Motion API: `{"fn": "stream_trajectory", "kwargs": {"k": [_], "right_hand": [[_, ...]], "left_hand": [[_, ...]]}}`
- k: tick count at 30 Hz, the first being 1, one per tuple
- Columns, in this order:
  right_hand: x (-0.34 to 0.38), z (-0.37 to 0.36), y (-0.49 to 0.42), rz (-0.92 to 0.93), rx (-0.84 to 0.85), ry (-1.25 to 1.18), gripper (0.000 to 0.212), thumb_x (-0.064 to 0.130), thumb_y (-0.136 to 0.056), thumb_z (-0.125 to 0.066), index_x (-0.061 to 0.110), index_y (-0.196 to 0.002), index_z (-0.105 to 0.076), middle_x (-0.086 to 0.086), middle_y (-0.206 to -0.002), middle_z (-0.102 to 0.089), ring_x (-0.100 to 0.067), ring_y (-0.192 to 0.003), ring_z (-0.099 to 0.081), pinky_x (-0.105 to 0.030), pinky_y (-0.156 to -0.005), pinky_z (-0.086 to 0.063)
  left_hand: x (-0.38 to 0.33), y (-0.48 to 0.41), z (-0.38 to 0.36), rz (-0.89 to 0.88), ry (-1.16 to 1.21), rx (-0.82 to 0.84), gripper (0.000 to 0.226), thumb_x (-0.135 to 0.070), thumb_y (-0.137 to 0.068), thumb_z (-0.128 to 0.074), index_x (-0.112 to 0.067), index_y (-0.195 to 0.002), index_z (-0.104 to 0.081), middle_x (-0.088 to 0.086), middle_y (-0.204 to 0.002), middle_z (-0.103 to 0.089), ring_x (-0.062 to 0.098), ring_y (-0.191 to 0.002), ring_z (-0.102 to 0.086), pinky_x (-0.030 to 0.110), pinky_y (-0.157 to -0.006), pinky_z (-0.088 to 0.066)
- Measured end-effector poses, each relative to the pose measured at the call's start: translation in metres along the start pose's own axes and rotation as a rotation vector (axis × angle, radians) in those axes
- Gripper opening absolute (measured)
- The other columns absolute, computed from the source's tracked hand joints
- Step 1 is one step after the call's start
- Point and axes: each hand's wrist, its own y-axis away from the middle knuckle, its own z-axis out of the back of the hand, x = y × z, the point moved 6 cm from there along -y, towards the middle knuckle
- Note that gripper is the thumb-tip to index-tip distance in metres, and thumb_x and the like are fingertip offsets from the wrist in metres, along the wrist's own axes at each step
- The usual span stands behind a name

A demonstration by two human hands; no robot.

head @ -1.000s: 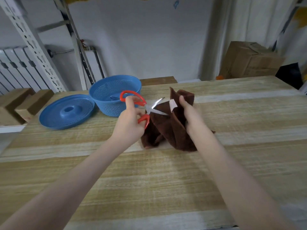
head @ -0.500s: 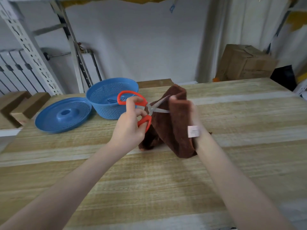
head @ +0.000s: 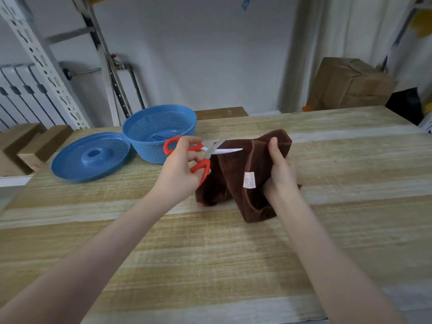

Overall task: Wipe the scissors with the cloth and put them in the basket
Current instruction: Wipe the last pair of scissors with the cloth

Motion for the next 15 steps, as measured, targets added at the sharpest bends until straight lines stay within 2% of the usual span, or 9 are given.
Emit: {"fn": "stream_trajectory", "kwargs": {"k": [2, 3, 5, 6, 7, 9, 11, 13, 15], "right_hand": [[-0.010, -0.001, 0.006, -0.115, 0.033, -0.087, 0.047, 0.047, -0.092, -0.057, 0.009, -0.116, -0.067, -0.011, -0.113, -0.071, -0.028, -0.101, -0.070, -0.046, -0.094, -0.052], [-0.014, -0.003, 0.010, -0.178, 0.057, -0.127, 0.049, 0.050, -0.093, -0.053, 0.008, -0.110, -0.071, -0.013, -0.111, -0.072, -0.029, -0.097, -0.071, -0.045, -0.093, -0.052], [-0.019, -0.016, 0.019, -0.271, 0.181, -0.169, 0.050, 0.045, -0.095, -0.046, 0.008, -0.082, -0.077, -0.011, -0.090, -0.074, -0.024, -0.076, -0.073, -0.036, -0.081, -0.052], [-0.019, -0.026, 0.023, -0.270, 0.249, -0.149, 0.045, 0.036, -0.093, -0.046, 0.010, -0.070, -0.075, -0.007, -0.076, -0.072, -0.021, -0.064, -0.070, -0.031, -0.071, -0.053], [-0.020, -0.033, 0.025, -0.237, 0.309, -0.101, 0.035, 0.025, -0.090, -0.048, 0.010, -0.067, -0.070, -0.004, -0.065, -0.067, -0.017, -0.056, -0.065, -0.026, -0.061, -0.052], [-0.018, -0.043, 0.024, -0.077, 0.329, 0.095, 0.016, 0.007, -0.089, -0.051, 0.009, -0.078, -0.063, 0.000, -0.059, -0.063, -0.011, -0.052, -0.060, -0.021, -0.052, -0.049], [-0.017, -0.047, 0.023, 0.090, 0.307, 0.276, 0.011, 0.001, -0.091, -0.056, 0.005, -0.099, -0.063, -0.004, -0.077, -0.070, -0.013, -0.069, -0.067, -0.025, -0.064, -0.055], [-0.022, -0.049, 0.024, 0.184, 0.300, 0.334, 0.023, 0.005, -0.088, -0.067, 0.000, -0.109, -0.062, -0.012, -0.093, -0.072, -0.023, -0.084, -0.070, -0.033, -0.074, -0.057], [-0.025, -0.050, 0.023, 0.160, 0.257, 0.300, 0.040, 0.020, -0.077, -0.078, -0.002, -0.107, -0.063, -0.019, -0.098, -0.070, -0.033, -0.092, -0.069, -0.040, -0.080, -0.057]], "left_hand": [[0.004, -0.003, -0.003, 0.136, 0.155, -0.013, 0.046, 0.002, -0.085, -0.066, -0.008, -0.125, -0.046, -0.004, -0.080, -0.067, 0.000, -0.106, -0.059, 0.025, -0.096, -0.048], [0.006, -0.003, -0.005, 0.211, 0.235, -0.008, 0.046, 0.000, -0.085, -0.068, -0.009, -0.125, -0.047, -0.002, -0.082, -0.067, 0.011, -0.106, -0.062, 0.031, -0.095, -0.050], [0.010, -0.004, -0.012, 0.319, 0.359, 0.013, 0.047, -0.003, -0.084, -0.071, -0.010, -0.124, -0.049, 0.000, -0.084, -0.069, 0.019, -0.106, -0.063, 0.035, -0.094, -0.051], [0.011, -0.004, -0.015, 0.348, 0.397, 0.024, 0.047, -0.003, -0.083, -0.072, -0.011, -0.124, -0.049, 0.003, -0.085, -0.069, 0.020, -0.106, -0.063, 0.036, -0.094, -0.050], [0.011, -0.004, -0.019, 0.368, 0.422, 0.040, 0.046, -0.002, -0.084, -0.071, -0.011, -0.123, -0.049, 0.007, -0.088, -0.070, 0.021, -0.105, -0.062, 0.036, -0.092, -0.050], [0.010, -0.005, -0.024, 0.391, 0.434, 0.064, 0.042, 0.001, -0.087, -0.065, -0.011, -0.124, -0.048, 0.016, -0.098, -0.070, 0.025, -0.101, -0.064, 0.039, -0.090, -0.051], [0.010, -0.005, -0.027, 0.403, 0.409, 0.089, 0.042, 0.005, -0.088, -0.059, -0.010, -0.125, -0.047, 0.016, -0.100, -0.070, 0.026, -0.095, -0.065, 0.040, -0.089, -0.051], [0.011, -0.005, -0.028, 0.407, 0.401, 0.107, 0.042, 0.007, -0.087, -0.057, -0.007, -0.126, -0.048, 0.013, -0.094, -0.069, 0.024, -0.088, -0.064, 0.037, -0.083, -0.051], [0.011, -0.005, -0.031, 0.418, 0.390, 0.143, 0.043, 0.007, -0.087, -0.058, -0.005, -0.127, -0.049, 0.014, -0.094, -0.070, 0.023, -0.087, -0.065, 0.036, -0.080, -0.050]]}}
